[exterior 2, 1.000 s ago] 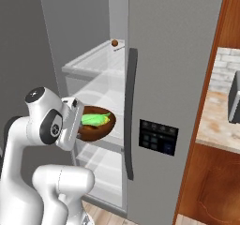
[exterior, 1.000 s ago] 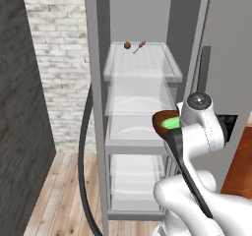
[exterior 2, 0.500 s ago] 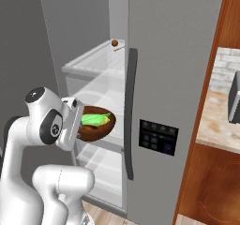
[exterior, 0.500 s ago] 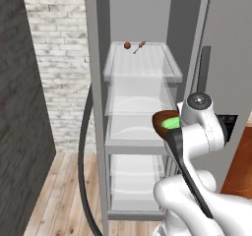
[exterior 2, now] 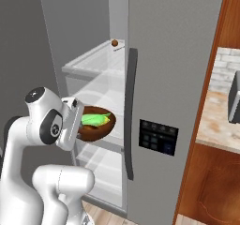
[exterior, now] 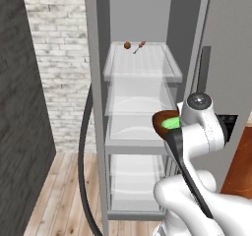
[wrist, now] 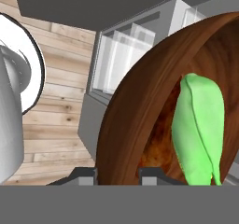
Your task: Pick the chicken drumstick and corn from their plates and place them in the bowl. Then put the bowl in the fridge.
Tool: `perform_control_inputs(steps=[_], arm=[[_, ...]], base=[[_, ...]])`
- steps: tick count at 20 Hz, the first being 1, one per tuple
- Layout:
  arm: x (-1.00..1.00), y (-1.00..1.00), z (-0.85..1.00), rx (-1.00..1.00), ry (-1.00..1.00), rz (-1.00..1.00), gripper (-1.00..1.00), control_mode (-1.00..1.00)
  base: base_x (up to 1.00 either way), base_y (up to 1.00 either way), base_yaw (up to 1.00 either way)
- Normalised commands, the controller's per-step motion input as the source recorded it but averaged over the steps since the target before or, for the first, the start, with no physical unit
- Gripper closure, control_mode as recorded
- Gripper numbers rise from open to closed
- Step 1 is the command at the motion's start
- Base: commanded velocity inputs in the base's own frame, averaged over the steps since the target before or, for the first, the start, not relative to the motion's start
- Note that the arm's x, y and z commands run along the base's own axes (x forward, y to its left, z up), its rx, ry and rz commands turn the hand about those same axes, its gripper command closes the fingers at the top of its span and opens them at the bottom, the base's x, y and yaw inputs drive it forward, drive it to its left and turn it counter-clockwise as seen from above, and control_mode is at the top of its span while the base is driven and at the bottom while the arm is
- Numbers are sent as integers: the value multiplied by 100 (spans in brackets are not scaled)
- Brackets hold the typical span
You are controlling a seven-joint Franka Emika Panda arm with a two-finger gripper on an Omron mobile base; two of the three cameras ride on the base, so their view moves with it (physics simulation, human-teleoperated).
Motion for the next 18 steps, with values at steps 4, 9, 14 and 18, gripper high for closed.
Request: perform_control_inputs(steps=[4, 9, 14, 18], arm=[[0, 0, 0, 0, 0, 0, 100, -100], [0, 0, 0, 0, 0, 0, 100, -100], [-8, 0, 0, 0, -4, 1, 100, -100], [-30, 5, 10, 2, -41, 6, 100, -100]], base=[[0, 0, 0], [0, 0, 0], [0, 0, 0], [0, 0, 0]])
